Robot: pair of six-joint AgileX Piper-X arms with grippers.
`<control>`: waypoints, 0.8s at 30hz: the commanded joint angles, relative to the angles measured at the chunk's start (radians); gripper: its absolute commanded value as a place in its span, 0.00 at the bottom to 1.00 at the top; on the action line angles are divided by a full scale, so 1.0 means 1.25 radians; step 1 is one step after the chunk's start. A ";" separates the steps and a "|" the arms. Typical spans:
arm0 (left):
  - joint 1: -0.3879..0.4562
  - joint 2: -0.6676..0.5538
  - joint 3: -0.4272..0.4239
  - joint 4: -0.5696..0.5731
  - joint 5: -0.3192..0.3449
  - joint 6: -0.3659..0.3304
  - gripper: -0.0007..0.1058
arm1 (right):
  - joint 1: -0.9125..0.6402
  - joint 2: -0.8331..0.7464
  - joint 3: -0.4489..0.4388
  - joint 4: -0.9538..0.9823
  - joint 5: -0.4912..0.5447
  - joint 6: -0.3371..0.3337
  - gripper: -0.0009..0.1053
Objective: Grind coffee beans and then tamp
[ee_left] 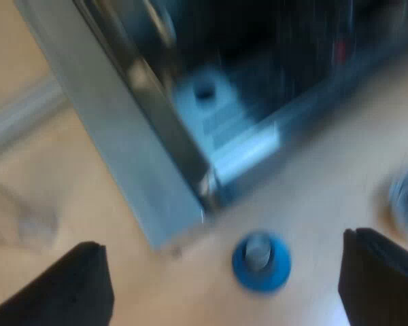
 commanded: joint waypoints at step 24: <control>0.259 -0.037 -0.212 -0.002 0.041 -0.062 0.67 | -0.962 -0.176 -0.226 0.361 -0.238 -0.126 0.68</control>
